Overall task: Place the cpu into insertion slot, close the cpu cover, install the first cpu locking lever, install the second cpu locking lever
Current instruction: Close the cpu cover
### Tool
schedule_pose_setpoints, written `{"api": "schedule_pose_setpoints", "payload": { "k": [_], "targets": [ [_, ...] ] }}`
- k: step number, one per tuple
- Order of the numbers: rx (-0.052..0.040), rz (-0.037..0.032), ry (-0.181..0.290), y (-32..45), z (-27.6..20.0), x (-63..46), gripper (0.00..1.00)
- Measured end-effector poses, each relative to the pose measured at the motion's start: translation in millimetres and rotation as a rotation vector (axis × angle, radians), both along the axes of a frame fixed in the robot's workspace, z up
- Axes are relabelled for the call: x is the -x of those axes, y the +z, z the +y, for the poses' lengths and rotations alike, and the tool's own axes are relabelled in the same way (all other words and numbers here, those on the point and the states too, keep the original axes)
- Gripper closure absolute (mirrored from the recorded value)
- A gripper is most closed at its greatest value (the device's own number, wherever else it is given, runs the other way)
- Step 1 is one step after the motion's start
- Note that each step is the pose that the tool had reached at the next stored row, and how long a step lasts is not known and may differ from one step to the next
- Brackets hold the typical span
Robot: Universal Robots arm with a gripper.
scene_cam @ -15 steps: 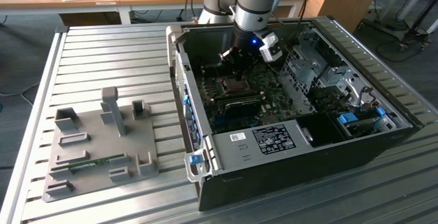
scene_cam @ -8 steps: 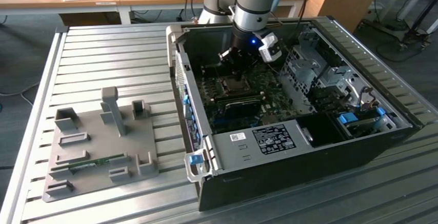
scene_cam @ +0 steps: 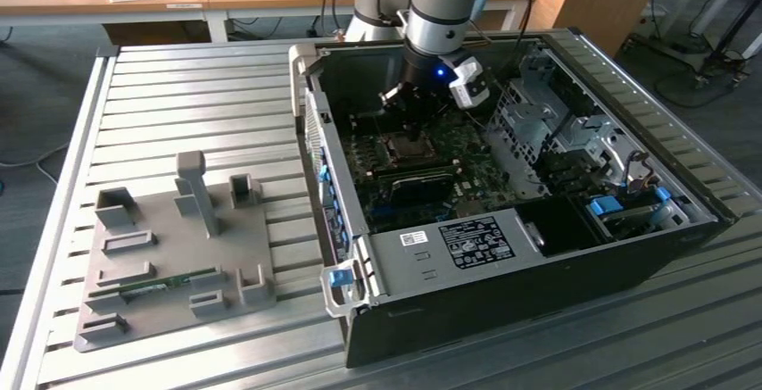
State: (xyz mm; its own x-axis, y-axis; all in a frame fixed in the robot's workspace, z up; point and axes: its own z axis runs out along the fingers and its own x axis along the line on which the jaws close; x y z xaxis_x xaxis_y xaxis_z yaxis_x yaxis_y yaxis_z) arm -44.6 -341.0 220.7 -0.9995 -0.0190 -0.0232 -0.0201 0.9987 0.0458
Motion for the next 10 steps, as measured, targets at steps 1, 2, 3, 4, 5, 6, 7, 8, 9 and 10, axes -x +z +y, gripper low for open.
{"api": "schedule_pose_setpoints", "payload": {
  "k": [1, 2, 3, 4, 5, 6, 7, 8, 9, 10],
  "targets": [
    [0.0000, 0.0001, 0.000, 0.0, 0.0, 0.2, 0.89],
    [0.0000, 0.0001, 0.000, 0.0, 0.0, 0.4, 0.89],
    [0.0000, 0.0000, 0.000, 0.0, 0.0, 0.6, 0.89],
    [0.0001, 0.0000, 0.000, 0.0, 0.0, 0.8, 0.89],
    [0.0000, 0.0000, 0.000, 0.0, 0.0, 1.1, 0.89],
    [0.0000, 0.0000, 0.000, 0.0, 0.0, 1.3, 0.89],
    [0.0000, 0.0000, 0.000, 0.0, 0.0, 1.6, 0.89],
    [0.0000, 0.0000, 0.000, 0.0, 0.0, 1.7, 0.89],
    [0.0000, 0.0000, 0.000, 0.0, 0.0, 1.8, 0.89],
    [0.0000, 0.0000, 0.000, 0.0, 0.0, 1.8, 0.89]
  ]
}}
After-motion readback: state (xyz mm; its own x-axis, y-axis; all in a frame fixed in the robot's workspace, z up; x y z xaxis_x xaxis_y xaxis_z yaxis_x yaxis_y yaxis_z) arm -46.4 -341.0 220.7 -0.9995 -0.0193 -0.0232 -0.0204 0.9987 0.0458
